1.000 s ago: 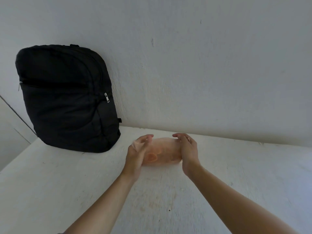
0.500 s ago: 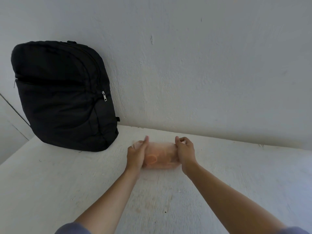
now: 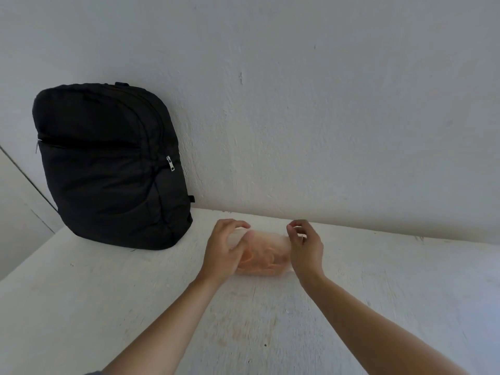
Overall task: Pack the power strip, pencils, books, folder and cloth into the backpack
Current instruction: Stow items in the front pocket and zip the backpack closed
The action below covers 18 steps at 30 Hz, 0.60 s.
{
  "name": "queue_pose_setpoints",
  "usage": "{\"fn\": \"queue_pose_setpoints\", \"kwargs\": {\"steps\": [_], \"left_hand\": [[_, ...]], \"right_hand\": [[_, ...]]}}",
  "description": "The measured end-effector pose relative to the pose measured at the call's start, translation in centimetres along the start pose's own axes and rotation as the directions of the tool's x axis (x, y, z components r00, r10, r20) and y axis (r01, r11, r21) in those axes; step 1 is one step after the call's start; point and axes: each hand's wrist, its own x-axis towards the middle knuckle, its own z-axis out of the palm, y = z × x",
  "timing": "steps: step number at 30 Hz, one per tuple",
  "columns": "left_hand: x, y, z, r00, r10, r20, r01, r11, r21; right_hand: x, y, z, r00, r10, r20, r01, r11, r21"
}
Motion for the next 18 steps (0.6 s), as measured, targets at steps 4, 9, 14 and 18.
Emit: {"fn": "queue_pose_setpoints", "kwargs": {"steps": [4, 9, 14, 18], "left_hand": [[0.8, -0.1, 0.5, 0.973, -0.121, 0.195, 0.056, 0.948, 0.313], [0.4, -1.0, 0.1, 0.921, -0.316, 0.227, 0.264, 0.936, 0.232], [-0.2, -1.7, 0.1, 0.886, -0.388, 0.253, 0.358, 0.920, 0.160], [0.1, -2.0, 0.5, 0.889, -0.404, 0.216, 0.383, 0.914, 0.134]], "right_hand": [[0.1, 0.1, 0.5, 0.989, 0.131, 0.066, -0.128, 0.991, -0.044], [0.6, 0.1, 0.0, 0.984, 0.165, 0.062, -0.155, 0.978, -0.142], [-0.2, 0.6, 0.0, 0.830, -0.538, 0.147, 0.556, 0.776, -0.297], [-1.3, 1.0, 0.0, 0.727, -0.369, 0.578, 0.664, 0.592, -0.457]]}}
